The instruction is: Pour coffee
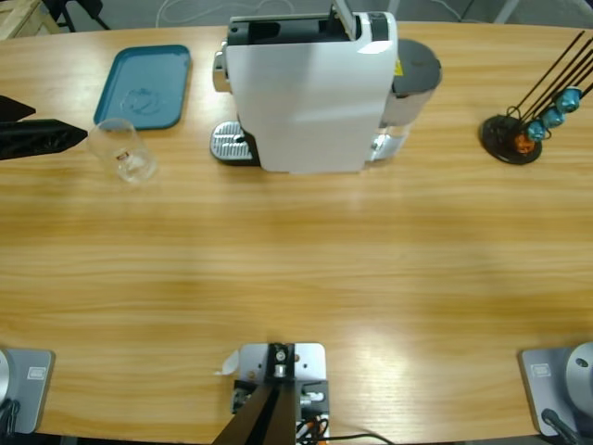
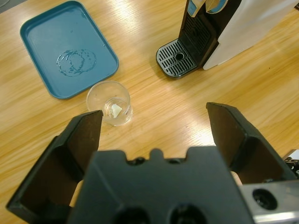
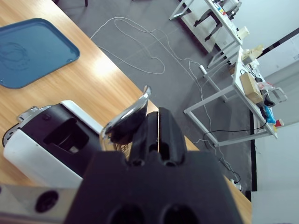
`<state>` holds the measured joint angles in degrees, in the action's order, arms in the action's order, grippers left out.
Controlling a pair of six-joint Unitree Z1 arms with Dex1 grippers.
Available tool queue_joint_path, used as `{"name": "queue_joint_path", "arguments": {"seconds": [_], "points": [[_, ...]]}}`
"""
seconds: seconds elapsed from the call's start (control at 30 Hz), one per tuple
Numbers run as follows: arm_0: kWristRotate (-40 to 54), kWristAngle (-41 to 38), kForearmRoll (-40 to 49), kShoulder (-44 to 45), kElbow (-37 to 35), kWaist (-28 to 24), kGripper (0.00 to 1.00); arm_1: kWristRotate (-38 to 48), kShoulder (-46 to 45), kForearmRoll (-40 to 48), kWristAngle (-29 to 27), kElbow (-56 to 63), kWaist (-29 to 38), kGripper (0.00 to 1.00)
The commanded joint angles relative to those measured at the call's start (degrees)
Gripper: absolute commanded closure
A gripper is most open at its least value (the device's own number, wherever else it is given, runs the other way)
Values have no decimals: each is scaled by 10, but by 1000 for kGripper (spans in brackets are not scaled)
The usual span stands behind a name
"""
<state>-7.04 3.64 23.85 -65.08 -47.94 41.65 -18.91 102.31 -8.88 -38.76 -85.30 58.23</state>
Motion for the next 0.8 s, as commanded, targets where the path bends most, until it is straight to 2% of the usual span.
{"name": "queue_joint_path", "arguments": {"seconds": [0.03, 0.8], "points": [[4, -9, 6, -24, 20, 4, 32, 15, 75, 15, 18, 20, 27, 1000], [4, -9, 6, -27, 19, 4, 36, 57, 132, 62, 32, 68, 44, 1000]]}}
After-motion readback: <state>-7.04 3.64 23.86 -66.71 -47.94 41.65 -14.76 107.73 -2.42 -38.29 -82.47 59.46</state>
